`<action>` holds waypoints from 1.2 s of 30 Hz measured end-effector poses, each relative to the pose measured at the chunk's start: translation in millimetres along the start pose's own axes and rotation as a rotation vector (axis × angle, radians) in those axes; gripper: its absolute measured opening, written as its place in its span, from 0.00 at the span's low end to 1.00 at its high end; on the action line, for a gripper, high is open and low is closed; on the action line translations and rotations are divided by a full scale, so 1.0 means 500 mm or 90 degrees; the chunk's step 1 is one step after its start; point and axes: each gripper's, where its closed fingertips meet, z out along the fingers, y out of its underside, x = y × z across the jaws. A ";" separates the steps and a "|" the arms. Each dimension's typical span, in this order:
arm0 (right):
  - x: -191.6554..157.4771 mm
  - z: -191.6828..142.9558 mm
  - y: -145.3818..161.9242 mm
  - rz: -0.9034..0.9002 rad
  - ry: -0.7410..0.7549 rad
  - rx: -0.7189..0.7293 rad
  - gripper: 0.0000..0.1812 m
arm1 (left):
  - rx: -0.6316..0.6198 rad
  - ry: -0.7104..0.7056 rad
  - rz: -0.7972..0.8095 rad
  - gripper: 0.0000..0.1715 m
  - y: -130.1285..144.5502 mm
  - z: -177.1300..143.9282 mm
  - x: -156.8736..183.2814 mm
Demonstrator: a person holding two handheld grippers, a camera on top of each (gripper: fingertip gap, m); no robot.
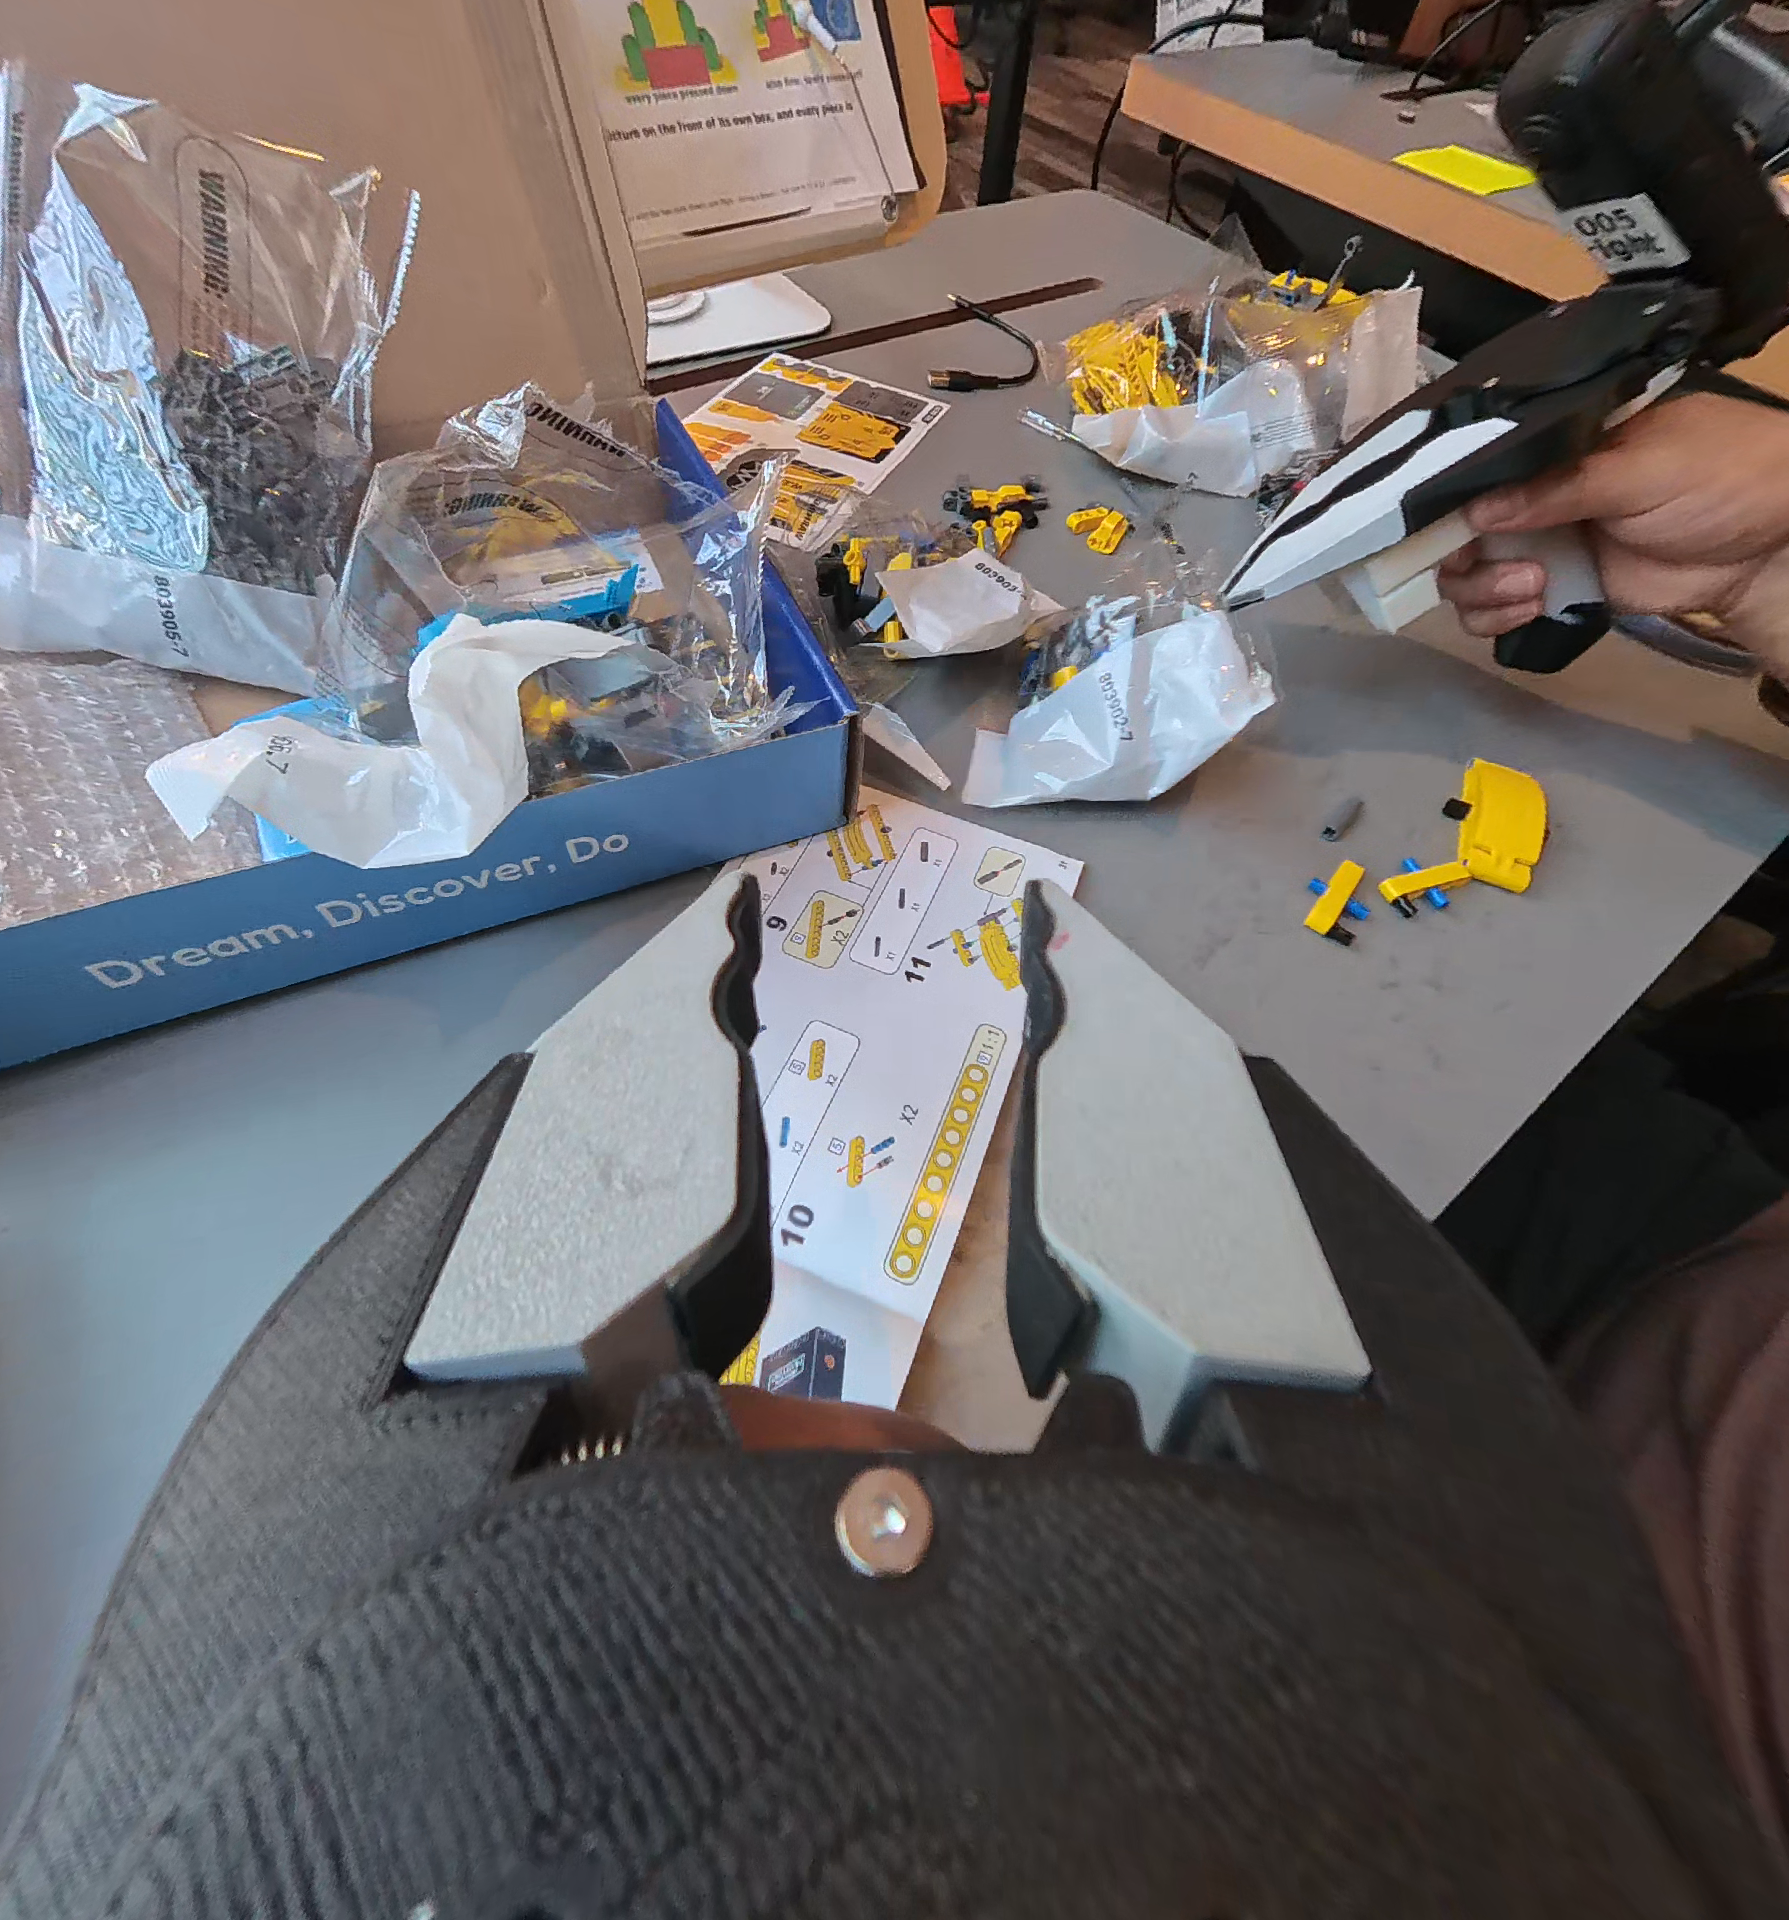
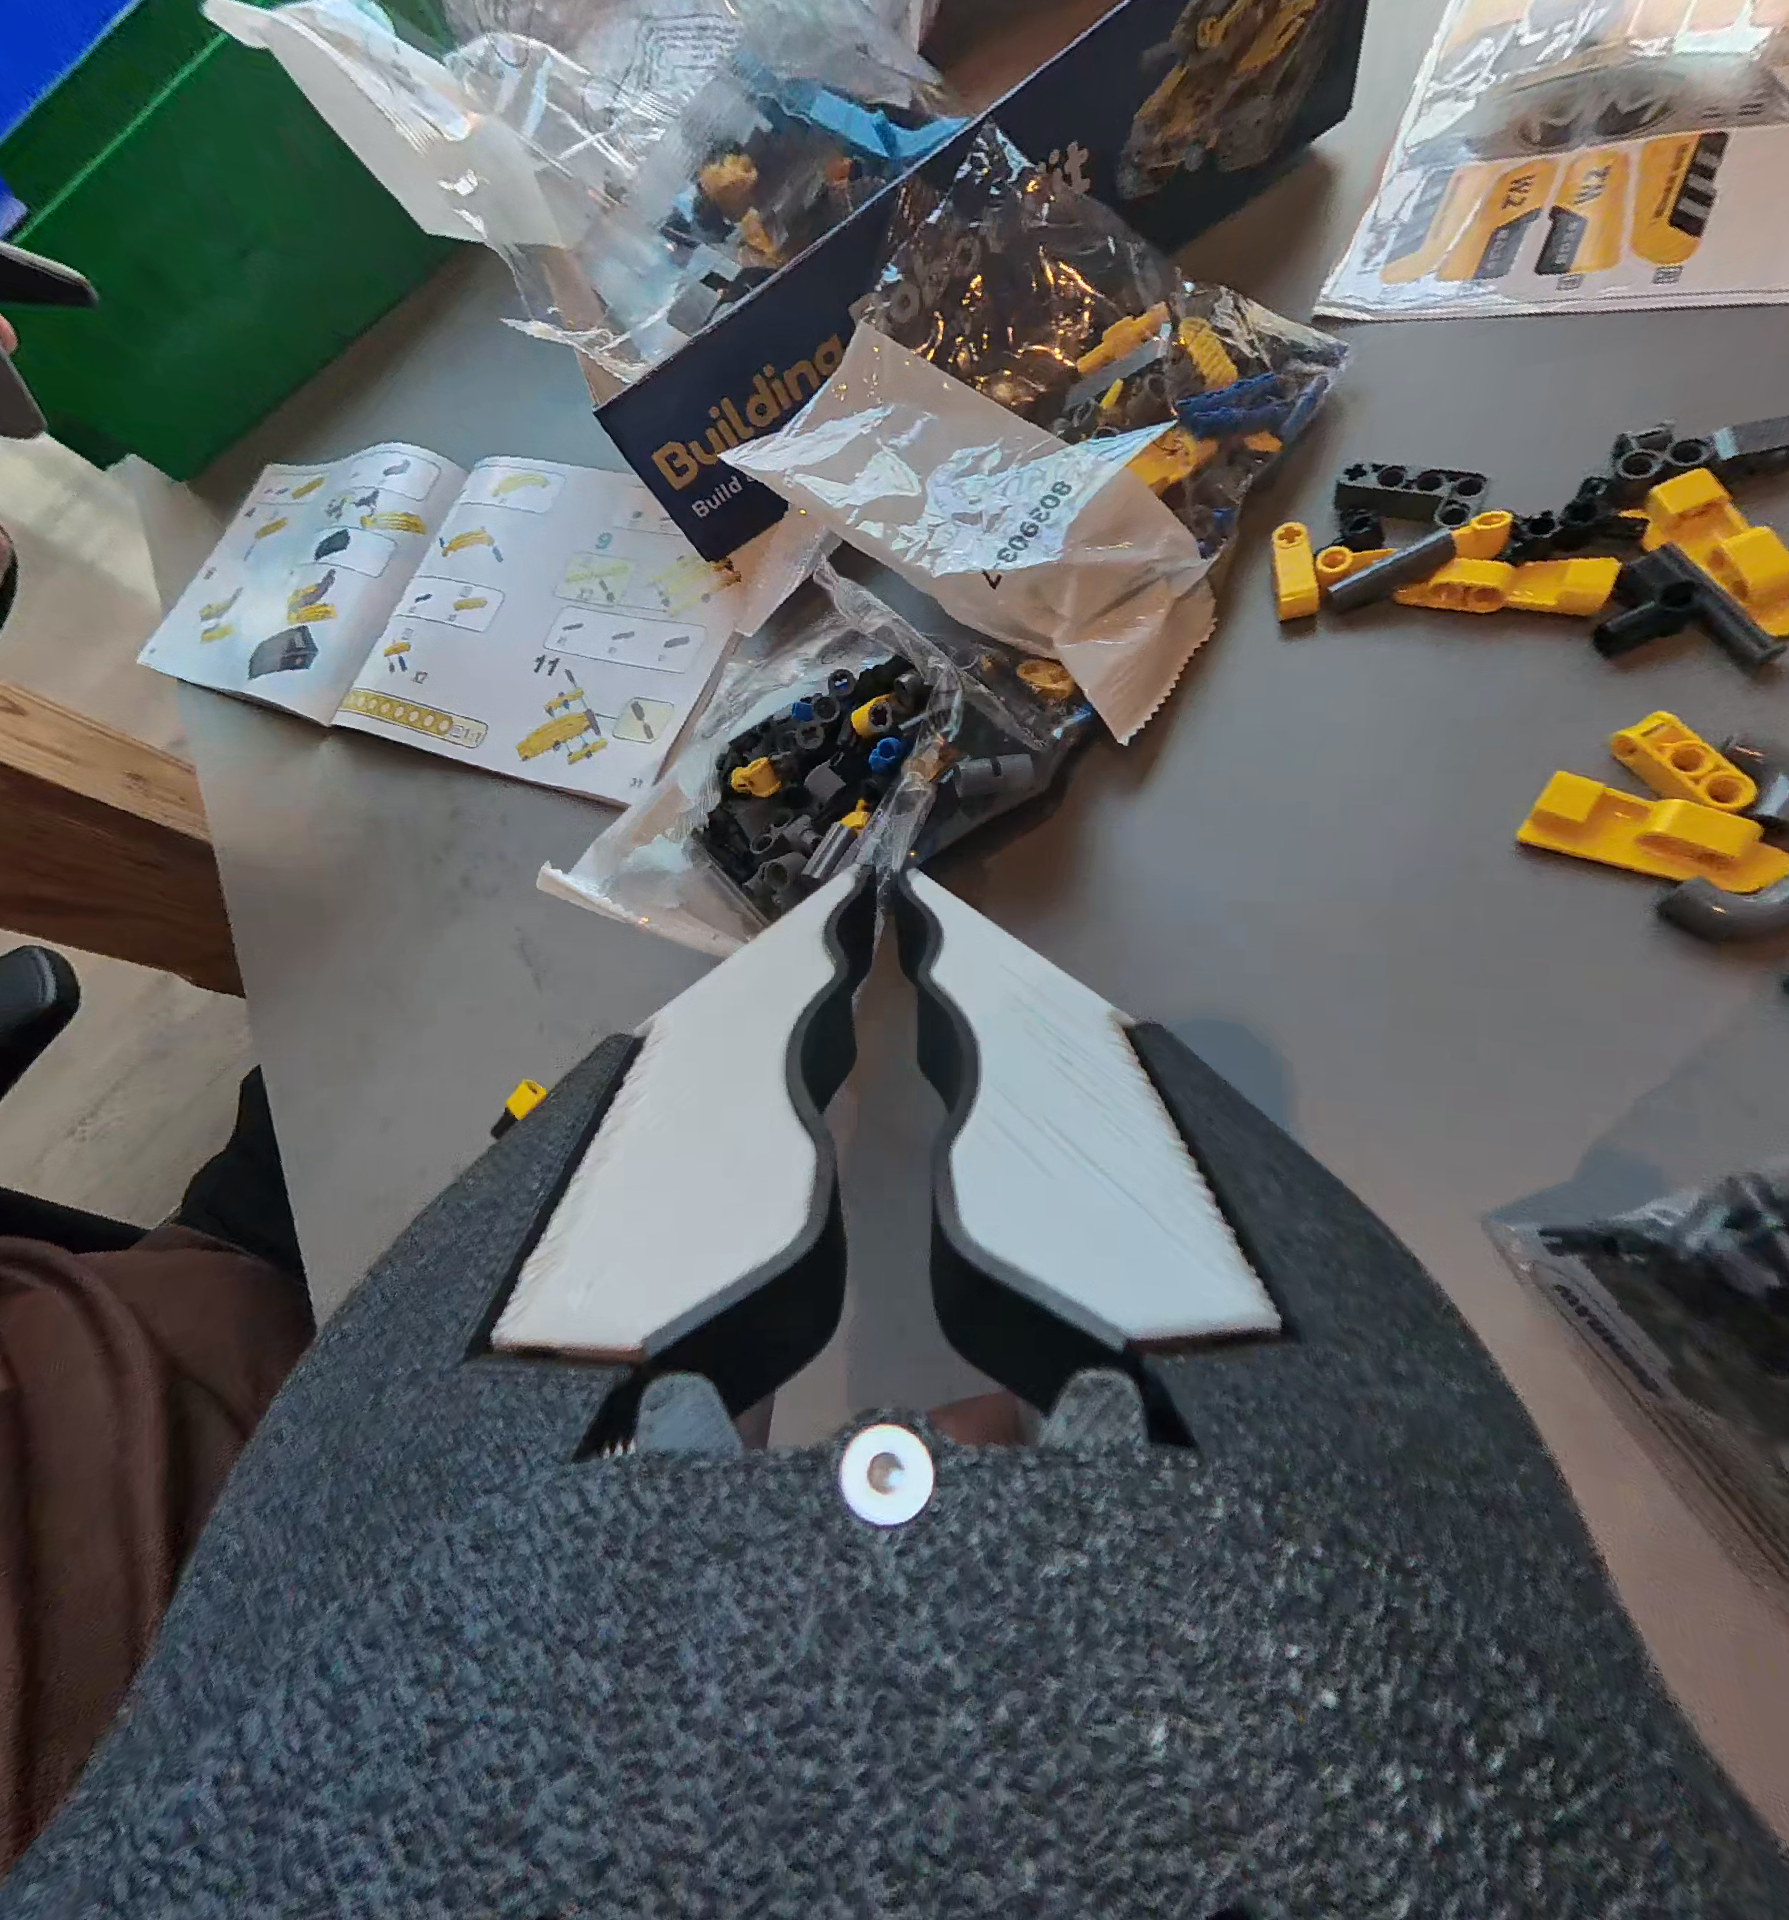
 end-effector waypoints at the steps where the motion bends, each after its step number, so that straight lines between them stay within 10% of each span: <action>1: 0.004 -0.005 0.001 -0.003 0.008 -0.004 0.01 | -0.001 -0.005 0.003 0.28 0.000 -0.002 -0.002; 22: 0.052 -0.035 0.031 -0.010 0.038 -0.045 0.05 | -0.039 -0.009 -0.008 0.28 0.031 0.017 -0.016; 36: 0.032 -0.026 0.043 -0.153 -0.015 -0.043 0.10 | -0.128 0.080 0.107 0.29 0.115 0.154 0.146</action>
